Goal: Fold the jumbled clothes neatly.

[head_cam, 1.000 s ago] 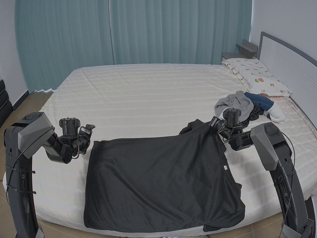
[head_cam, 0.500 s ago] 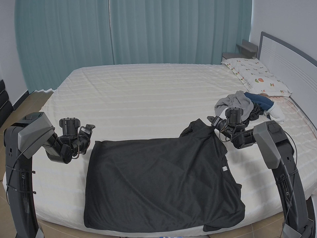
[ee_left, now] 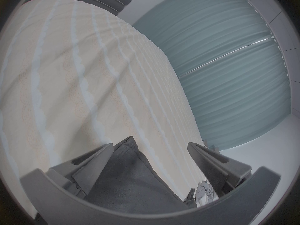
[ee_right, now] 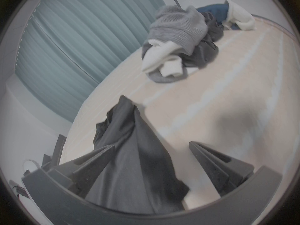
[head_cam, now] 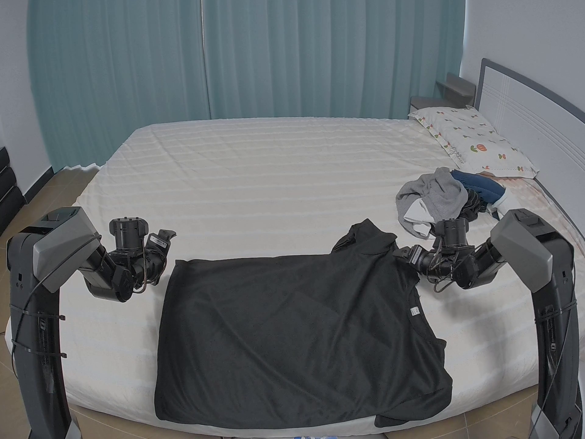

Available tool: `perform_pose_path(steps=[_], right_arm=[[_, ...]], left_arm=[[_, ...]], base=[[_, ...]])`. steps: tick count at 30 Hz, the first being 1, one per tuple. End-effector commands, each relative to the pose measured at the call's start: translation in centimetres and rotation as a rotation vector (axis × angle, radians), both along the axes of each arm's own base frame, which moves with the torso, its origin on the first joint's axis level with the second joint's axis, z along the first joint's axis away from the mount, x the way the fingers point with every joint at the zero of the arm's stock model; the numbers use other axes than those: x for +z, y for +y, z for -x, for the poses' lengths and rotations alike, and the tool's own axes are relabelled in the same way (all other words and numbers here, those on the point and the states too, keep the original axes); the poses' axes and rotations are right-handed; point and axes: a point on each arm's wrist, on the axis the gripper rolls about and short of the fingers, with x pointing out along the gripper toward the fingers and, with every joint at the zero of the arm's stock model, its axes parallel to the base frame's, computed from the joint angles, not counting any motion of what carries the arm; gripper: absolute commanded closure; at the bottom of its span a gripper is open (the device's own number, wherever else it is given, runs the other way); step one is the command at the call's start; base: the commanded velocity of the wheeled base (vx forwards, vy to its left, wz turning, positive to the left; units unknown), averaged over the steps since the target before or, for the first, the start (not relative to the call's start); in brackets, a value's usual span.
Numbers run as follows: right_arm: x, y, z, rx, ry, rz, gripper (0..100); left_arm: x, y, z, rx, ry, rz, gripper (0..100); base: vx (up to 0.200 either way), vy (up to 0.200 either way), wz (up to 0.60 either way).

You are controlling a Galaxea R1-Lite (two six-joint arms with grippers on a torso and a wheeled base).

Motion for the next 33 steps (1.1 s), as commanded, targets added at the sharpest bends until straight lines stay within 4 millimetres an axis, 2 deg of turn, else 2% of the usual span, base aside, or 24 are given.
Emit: perform_pose_path(steps=[1,8,9,14,24,32,33], right_arm=[[1.9,-2.4,2.4,0.02,0.016,-0.042,0],[0.0,-1.7,2.2,0.037,0.037,-0.044,0],[-0.2,-1.6,2.1,0.04,0.038,-0.045,100],[-0.9,-1.3,1.6,0.042,0.033,-0.045,100],[0.8,-2.0,0.8,0.011,-0.101,-0.043,100],[-0.1,-1.7,1.0,0.021,-0.07,-0.035,100],[-0.1,-1.7,1.0,0.021,-0.07,-0.035,0]], left_arm=[[0.0,0.0,0.0,-0.001,0.002,0.001,0],[0.0,0.0,0.0,-0.001,0.002,0.001,0],[0.0,0.0,0.0,-0.002,0.002,0.0,0],[0.0,0.0,0.0,-0.001,0.002,0.001,0],[0.0,0.0,0.0,-0.001,0.002,0.001,0],[-0.1,0.0,0.1,-0.002,0.004,0.0,0],[-0.1,0.0,0.1,-0.002,0.004,0.0,0]], base=[[0.0,0.0,0.0],[0.0,0.0,0.0],[0.0,0.0,0.0],[0.0,0.0,0.0],[0.0,0.0,0.0],[0.0,0.0,0.0],[0.0,0.0,0.0]])
